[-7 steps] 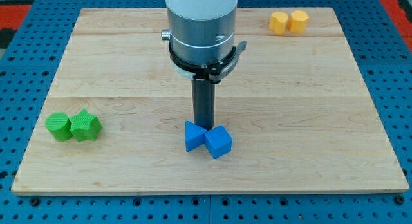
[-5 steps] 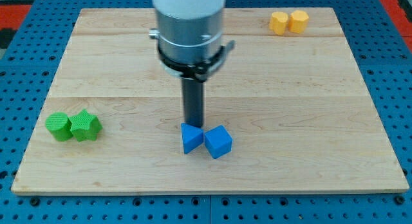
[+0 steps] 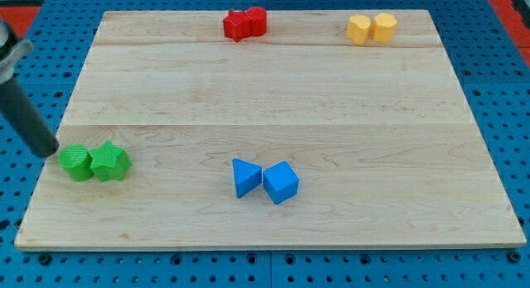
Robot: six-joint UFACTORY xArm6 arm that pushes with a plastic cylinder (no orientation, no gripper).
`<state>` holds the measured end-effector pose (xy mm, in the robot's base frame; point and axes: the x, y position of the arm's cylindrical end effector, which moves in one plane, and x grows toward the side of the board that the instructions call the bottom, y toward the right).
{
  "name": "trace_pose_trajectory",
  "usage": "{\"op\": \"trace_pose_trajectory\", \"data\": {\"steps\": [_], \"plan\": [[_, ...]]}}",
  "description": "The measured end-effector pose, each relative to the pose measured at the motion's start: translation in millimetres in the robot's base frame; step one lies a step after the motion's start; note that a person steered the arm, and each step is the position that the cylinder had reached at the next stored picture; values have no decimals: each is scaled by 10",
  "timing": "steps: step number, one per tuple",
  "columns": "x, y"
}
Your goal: Move the green circle along with the green star diagonally left of the blue triangle
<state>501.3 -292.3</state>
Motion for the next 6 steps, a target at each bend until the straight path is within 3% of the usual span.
{"op": "trace_pose_trajectory", "data": {"steps": [1,3,6], "plan": [[157,-110],[198,825],[55,1274]]}}
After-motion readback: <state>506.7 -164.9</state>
